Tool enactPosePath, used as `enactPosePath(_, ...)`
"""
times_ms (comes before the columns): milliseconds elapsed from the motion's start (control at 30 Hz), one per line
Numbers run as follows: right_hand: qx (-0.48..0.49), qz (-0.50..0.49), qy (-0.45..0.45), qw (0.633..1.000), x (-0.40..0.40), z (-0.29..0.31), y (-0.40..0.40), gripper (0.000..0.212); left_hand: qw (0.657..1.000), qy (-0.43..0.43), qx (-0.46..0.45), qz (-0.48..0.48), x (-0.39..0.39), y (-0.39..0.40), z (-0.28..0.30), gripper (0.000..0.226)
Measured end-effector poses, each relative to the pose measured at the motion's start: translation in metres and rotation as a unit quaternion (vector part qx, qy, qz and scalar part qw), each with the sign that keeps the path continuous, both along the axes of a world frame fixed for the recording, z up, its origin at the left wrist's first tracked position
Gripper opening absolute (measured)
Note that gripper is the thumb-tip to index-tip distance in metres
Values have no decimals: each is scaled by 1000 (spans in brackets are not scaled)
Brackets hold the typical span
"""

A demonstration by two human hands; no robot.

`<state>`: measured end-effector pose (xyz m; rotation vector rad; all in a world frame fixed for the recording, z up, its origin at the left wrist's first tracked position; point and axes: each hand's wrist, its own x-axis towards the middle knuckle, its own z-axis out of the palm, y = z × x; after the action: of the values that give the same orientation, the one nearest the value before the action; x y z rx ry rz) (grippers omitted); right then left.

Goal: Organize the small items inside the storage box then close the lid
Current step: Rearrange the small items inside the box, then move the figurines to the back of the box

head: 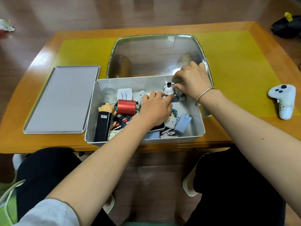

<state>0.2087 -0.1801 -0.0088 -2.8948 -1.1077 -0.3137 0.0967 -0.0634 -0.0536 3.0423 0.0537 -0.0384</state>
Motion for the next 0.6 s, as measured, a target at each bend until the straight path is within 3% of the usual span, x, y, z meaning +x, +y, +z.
enactPosePath(367,-29,-2,-5,1000,-2,-6,14,21,997,-57,-49,32,-15,26,16,40)
enactPosePath(600,25,11,49,998,-22,4,13,29,978,-151,-101,104,-50,68,32,30)
